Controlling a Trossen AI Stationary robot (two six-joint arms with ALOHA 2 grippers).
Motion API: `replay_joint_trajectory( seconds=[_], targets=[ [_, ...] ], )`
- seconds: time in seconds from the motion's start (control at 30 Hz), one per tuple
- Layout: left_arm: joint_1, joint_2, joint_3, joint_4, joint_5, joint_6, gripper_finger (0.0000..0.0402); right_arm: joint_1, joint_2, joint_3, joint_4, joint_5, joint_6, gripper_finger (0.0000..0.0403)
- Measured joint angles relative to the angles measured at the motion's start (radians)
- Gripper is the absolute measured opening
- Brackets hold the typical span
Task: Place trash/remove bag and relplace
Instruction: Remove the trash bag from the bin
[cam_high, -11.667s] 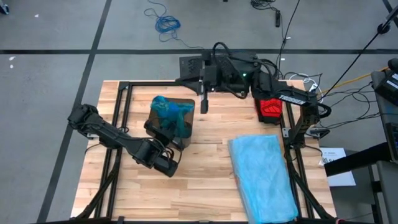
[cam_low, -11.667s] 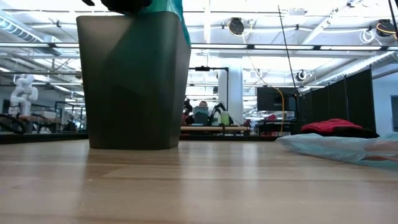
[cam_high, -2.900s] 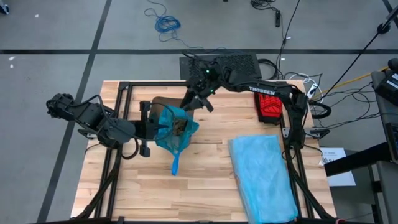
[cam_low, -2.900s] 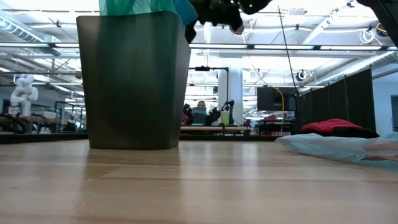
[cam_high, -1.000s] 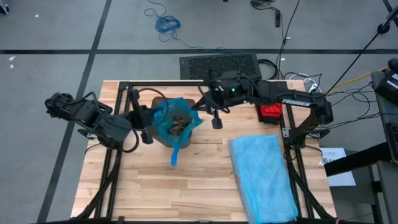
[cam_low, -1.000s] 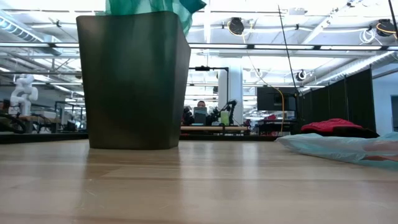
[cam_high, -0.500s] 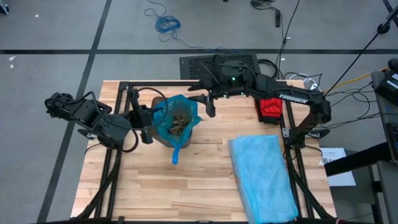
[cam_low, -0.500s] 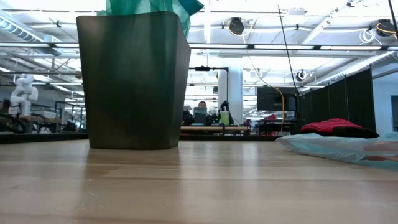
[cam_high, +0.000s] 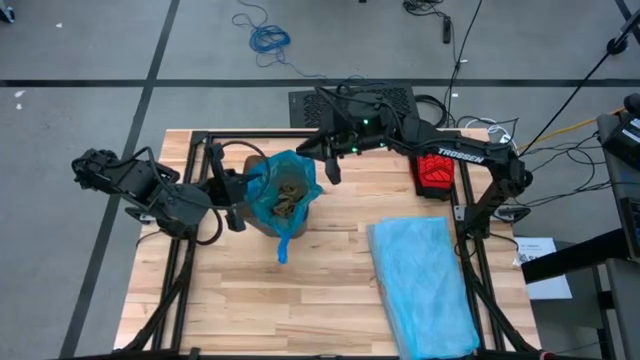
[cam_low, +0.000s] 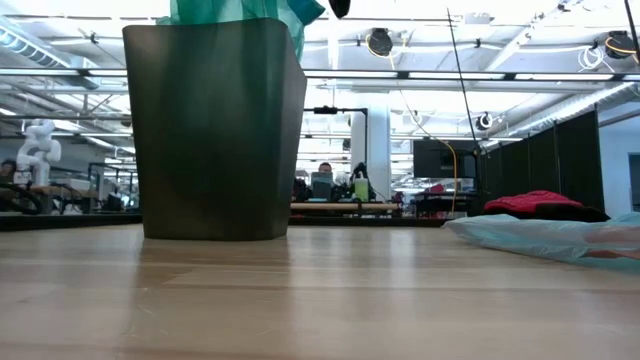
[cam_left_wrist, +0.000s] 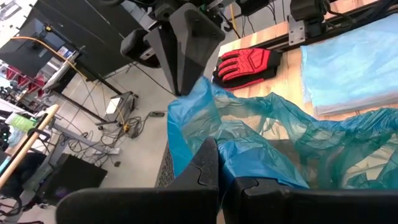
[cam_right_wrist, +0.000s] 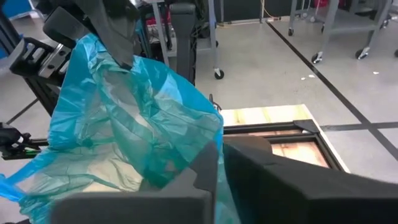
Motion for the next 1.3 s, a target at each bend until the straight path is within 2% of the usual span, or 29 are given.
replay_joint_trajectory(
  seconds=[0.1, 0.37, 0.5, 0.67, 0.97, 1.03, 1.17, 1.3],
  targets=[
    [0.000, 0.000, 0.000, 0.000, 0.000, 0.000, 0.0000, 0.007, 0.000, 0.000, 0.000, 0.000, 0.008, 0.0018],
    [0.000, 0.000, 0.000, 0.000, 0.000, -0.001, 0.0000, 0.014, -0.005, 0.023, -0.007, 0.000, 0.009, 0.0104],
    [0.000, 0.000, 0.000, 0.000, 0.017, -0.001, 0.0000, 0.012, -0.004, 0.023, -0.015, -0.020, 0.065, 0.0141],
    [0.000, 0.000, 0.000, 0.001, 0.018, -0.002, 0.0000, -0.003, 0.005, 0.023, -0.011, -0.078, 0.107, 0.0154],
    [0.000, 0.000, 0.000, 0.003, 0.018, -0.002, 0.0000, -0.005, 0.037, 0.023, -0.021, -0.076, 0.105, 0.0114],
    [0.000, 0.000, 0.000, 0.003, 0.018, -0.002, 0.0000, -0.008, 0.038, 0.022, -0.022, -0.075, 0.096, 0.0092],
    [0.000, 0.000, 0.000, 0.008, 0.019, -0.002, 0.0000, -0.009, 0.036, 0.023, -0.014, -0.067, 0.070, 0.0017],
    [0.000, 0.000, 0.000, 0.015, 0.019, -0.002, 0.0000, -0.007, 0.033, 0.023, 0.000, -0.067, 0.053, 0.0003]
  ],
)
